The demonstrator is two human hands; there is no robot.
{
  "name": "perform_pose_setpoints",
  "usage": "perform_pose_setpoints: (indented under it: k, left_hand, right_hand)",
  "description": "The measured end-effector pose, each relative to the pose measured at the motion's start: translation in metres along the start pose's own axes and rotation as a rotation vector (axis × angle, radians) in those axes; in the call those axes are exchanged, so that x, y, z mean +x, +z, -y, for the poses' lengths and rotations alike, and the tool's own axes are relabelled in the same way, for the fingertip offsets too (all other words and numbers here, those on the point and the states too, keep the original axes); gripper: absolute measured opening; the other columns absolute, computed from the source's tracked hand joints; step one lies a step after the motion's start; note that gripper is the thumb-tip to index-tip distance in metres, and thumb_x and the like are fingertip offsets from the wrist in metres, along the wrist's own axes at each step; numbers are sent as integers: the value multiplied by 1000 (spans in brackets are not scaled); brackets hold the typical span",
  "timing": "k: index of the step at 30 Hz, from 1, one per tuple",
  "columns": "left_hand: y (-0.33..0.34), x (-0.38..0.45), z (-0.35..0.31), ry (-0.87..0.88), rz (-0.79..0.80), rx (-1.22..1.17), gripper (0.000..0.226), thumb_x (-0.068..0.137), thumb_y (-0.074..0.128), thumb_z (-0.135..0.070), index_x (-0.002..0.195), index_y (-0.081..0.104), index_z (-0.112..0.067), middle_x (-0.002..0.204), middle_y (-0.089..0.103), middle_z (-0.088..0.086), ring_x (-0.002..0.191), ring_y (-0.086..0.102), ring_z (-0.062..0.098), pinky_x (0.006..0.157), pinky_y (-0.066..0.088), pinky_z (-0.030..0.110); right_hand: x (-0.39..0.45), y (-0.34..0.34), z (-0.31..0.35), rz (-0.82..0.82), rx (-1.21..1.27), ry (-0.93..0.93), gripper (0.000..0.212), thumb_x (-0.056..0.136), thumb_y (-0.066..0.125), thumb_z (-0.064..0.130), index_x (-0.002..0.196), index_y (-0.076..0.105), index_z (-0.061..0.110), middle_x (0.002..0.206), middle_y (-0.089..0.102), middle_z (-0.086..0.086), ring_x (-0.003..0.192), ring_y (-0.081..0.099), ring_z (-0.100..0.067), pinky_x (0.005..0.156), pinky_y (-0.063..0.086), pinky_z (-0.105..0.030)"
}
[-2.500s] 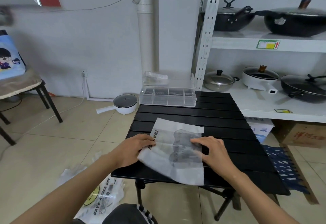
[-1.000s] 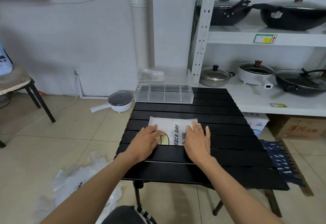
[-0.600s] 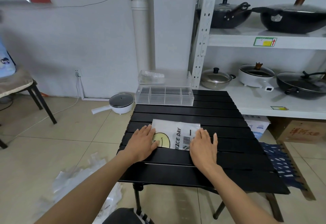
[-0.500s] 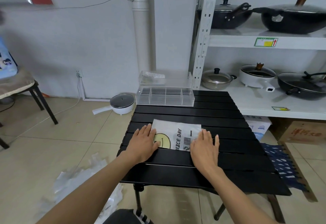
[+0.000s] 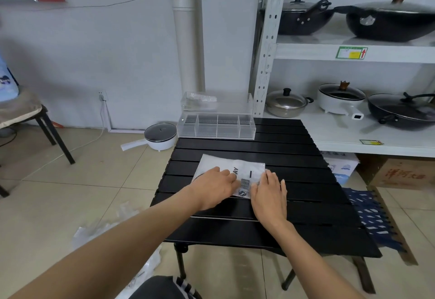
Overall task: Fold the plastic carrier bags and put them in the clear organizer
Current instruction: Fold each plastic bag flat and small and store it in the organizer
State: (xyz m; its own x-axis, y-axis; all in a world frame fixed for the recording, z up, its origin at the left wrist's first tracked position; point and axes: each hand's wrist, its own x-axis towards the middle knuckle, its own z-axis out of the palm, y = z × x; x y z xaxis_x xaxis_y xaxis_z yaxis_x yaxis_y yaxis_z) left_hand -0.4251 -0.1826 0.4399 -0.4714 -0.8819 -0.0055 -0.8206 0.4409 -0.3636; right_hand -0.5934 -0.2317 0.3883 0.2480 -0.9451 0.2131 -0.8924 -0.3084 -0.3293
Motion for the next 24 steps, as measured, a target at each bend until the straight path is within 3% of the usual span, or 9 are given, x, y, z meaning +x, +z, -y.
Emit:
perform_pose_setpoints:
  k: [3,6,9,12,16,18,20,22,24]
  left_hand:
    - [2,5,-14,-141,-34,-9,33,88,51,-14,120,50,-8,105,58,10,91,54,29,75,40,39]
    - [5,7,-21,-232,-46,0,21,90,48,-14,107,58,-11,102,60,9,87,55,28,68,36,36]
    - [6,-2,-15,-301,-93,-113,21,90,48,-12,108,60,-13,102,57,8,87,55,29,69,37,36]
    - [14,-22,-5,-332,-213,-328,29,94,42,-14,116,61,-20,96,60,4,86,57,25,70,44,36]
    - [25,-53,2,-326,-287,-546,33,90,45,-6,114,63,-21,105,65,-3,94,59,19,80,48,32]
    - [31,-61,1,-361,-308,-557,32,88,50,-8,113,64,-21,110,65,-6,101,57,14,86,46,27]
    - [39,-66,0,-417,-319,-510,32,87,58,-14,117,65,-22,117,63,-8,107,54,12,92,46,28]
    - [43,-68,0,-470,-317,-536,32,88,61,-18,119,66,-22,119,60,-9,107,51,11,91,46,27]
    - [41,-70,0,-533,-317,-666,23,92,59,-21,113,67,-25,111,61,-11,100,51,7,88,45,25]
  right_hand:
    - [1,2,-1,12,13,-7,57,102,27,40,147,33,6,155,31,-6,145,23,-18,123,8,-42]
    - [0,-3,-3,58,71,-28,81,94,15,64,150,28,9,161,19,-4,149,10,-16,122,-1,-42]
    - [-5,-10,-8,63,73,-220,92,82,18,80,153,23,21,163,8,4,150,-2,-11,117,-13,-42]
    - [-7,-13,-17,-4,82,-376,70,86,55,62,146,39,31,159,21,9,149,8,-9,120,-8,-48]
    - [0,-13,-27,-125,144,-380,40,78,79,29,116,68,32,137,54,10,138,38,-13,119,4,-55]
    - [3,-14,-26,-128,217,-382,29,73,82,26,99,72,34,119,62,16,124,49,-8,119,9,-53]
    - [2,-16,-20,-89,286,-415,17,75,80,28,87,71,35,101,65,22,105,54,1,114,23,-49]
    - [-1,-20,-10,-8,349,-444,14,78,76,30,87,68,36,93,64,24,93,52,7,105,33,-41]
    - [-4,-22,0,69,420,-399,24,81,75,32,100,63,40,95,57,28,94,46,12,99,32,-31]
